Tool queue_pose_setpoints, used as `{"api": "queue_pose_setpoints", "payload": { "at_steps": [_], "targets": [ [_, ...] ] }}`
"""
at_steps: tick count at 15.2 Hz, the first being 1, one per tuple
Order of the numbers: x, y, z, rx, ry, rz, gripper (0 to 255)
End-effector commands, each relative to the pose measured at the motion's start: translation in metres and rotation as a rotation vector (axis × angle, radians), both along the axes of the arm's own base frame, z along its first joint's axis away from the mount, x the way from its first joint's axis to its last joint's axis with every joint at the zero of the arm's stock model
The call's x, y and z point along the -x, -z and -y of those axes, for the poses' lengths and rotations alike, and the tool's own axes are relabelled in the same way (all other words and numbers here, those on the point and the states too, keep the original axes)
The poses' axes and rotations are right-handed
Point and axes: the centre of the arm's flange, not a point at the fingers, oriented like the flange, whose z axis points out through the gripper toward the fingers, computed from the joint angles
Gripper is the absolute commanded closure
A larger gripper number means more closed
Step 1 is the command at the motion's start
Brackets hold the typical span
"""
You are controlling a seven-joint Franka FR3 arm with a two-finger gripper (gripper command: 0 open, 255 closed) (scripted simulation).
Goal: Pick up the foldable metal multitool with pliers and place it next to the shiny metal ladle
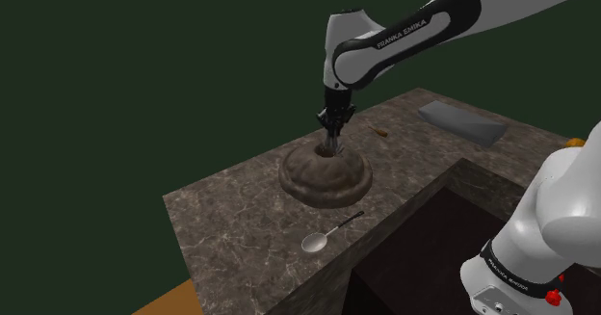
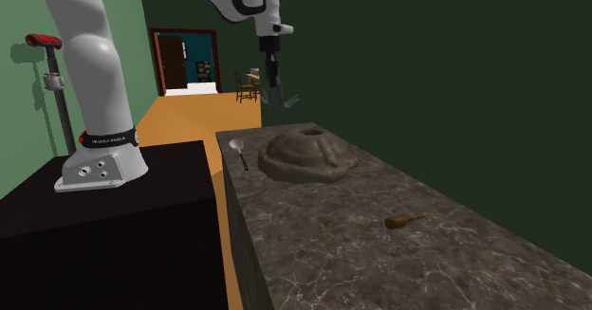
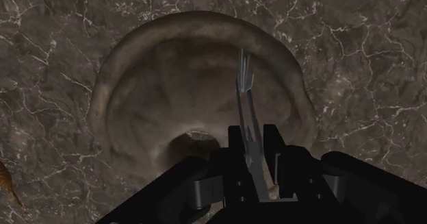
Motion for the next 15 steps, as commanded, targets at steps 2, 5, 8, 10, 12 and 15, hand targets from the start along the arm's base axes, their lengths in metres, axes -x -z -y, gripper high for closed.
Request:
{"api": "queue_pose_setpoints", "payload": {
  "at_steps": [2, 5, 8, 10, 12, 15],
  "targets": [
    [0.009, 0.001, -0.037, 0.0, 0.002, 0.0, 255],
    [0.017, 0.001, -0.075, 0.0, 0.002, 0.0, 255],
    [0.025, 0.001, -0.114, 0.0, 0.002, 0.0, 255],
    [0.03, 0.001, -0.14, 0.0, 0.002, 0.0, 255],
    [0.035, 0.001, -0.166, 0.0, 0.002, 0.0, 255],
    [0.043, 0.001, -0.205, 0.0, 0.002, 0.0, 255]
  ]
}}
